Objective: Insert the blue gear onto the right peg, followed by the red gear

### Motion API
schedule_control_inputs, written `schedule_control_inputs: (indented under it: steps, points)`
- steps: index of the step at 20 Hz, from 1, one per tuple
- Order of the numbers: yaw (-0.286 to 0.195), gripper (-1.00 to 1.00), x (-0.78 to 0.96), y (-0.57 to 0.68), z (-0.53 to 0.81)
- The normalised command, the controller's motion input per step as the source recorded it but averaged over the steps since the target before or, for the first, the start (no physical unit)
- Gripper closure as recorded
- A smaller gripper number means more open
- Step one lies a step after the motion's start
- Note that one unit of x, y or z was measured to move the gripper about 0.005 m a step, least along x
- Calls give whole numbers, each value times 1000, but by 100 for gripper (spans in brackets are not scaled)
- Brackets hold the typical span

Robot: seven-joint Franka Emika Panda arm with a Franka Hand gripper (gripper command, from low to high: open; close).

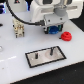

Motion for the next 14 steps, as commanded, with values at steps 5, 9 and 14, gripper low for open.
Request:
schedule_control_inputs:
  steps: [5, 9, 14]
  points:
    - [0, 100, 263, 5, 461]
    - [0, 100, 374, -26, 510]
    - [0, 100, 595, -76, 514]
